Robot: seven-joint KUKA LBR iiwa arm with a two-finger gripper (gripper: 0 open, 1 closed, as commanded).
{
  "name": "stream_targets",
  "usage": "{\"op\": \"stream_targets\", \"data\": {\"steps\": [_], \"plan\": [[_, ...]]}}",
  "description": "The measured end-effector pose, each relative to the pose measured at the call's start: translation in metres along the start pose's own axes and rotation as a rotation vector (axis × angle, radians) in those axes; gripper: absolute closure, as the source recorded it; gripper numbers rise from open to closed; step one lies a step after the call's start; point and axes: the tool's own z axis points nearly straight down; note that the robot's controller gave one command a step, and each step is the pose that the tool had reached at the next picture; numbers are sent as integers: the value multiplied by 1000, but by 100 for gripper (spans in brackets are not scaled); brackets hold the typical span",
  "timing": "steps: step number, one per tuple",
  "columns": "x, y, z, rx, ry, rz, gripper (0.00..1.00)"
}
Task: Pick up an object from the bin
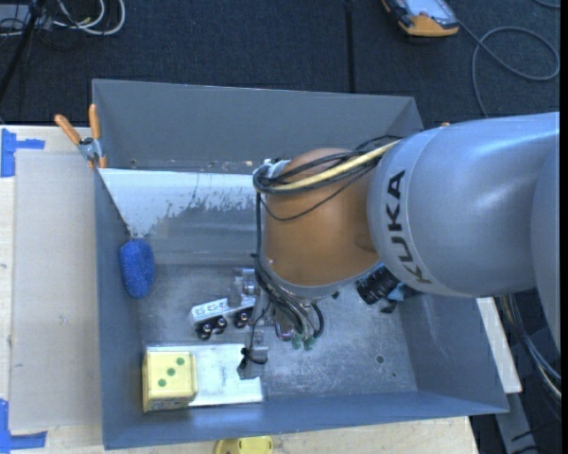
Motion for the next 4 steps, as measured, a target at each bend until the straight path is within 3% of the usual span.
{"op": "stream_targets", "data": {"steps": [1,2,3,4], "plan": [[-2,-1,-4,-1,-8,5,0],[-24,9,-15,-2,-9,4,0],[-53,-8,29,-4,-15,47,0],[-81,23,107,-2,-9,-75,100]]}}
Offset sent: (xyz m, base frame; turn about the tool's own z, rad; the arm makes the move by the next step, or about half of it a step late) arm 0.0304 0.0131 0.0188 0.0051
